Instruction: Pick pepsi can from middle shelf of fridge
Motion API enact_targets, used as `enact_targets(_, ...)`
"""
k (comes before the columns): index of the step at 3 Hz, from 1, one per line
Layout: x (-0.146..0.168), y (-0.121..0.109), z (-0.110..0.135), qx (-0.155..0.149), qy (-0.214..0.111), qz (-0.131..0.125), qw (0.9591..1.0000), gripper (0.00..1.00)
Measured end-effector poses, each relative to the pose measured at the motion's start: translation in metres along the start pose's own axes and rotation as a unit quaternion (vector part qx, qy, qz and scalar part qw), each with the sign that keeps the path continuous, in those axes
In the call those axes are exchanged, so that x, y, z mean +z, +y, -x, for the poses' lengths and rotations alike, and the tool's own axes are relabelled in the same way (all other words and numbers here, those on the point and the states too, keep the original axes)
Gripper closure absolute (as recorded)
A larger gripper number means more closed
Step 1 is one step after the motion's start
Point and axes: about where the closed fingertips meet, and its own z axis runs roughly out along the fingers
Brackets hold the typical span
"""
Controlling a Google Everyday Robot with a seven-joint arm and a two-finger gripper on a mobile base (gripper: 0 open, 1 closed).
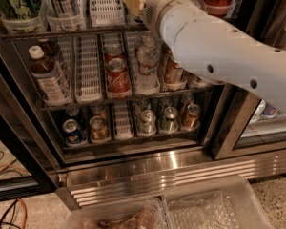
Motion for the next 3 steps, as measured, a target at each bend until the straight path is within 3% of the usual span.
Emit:
enact_targets(1,-0.0009,0.0084,-0.0160,0.005,0.022,0.012,0.9997,0.60)
enact_targets(2,-0.0007,0.0095,-0.0145,0.006,0.026,0.013,0.9996,0.83)
enact_targets(3,-0.0007,0.0110,-0.0143,0.007,0.031,0.015,0.9994,1.00)
